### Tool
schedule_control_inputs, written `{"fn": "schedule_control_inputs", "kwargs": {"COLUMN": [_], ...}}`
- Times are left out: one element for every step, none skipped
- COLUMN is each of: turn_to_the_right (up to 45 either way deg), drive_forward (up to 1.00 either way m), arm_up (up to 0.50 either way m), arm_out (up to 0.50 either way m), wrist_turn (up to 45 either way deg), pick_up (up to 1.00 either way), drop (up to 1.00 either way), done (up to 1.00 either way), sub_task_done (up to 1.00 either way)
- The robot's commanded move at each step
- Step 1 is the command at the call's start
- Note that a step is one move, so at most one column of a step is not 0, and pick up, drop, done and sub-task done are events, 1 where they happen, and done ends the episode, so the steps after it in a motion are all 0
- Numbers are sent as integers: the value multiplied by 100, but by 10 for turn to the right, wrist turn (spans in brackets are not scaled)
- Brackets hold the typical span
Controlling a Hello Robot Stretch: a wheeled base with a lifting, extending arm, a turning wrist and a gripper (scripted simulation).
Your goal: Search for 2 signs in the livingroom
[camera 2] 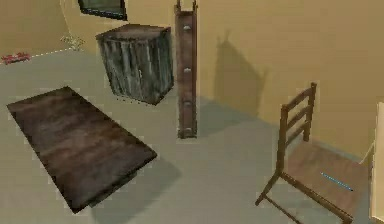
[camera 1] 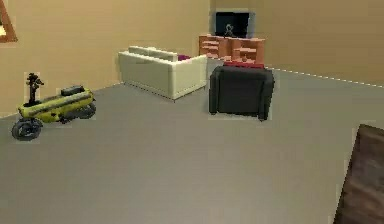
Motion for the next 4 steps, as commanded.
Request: {"fn": "schedule_control_inputs", "kwargs": {"turn_to_the_right": [450,300,0,450], "drive_forward": [0,0,10,0], "arm_up": [0,0,0,0], "arm_out": [0,0,0,0], "wrist_turn": [0,0,0,0], "pick_up": [0,0,0,0], "drop": [0,0,0,0], "done": [0,0,0,0], "sub_task_done": [0,0,0,0]}}
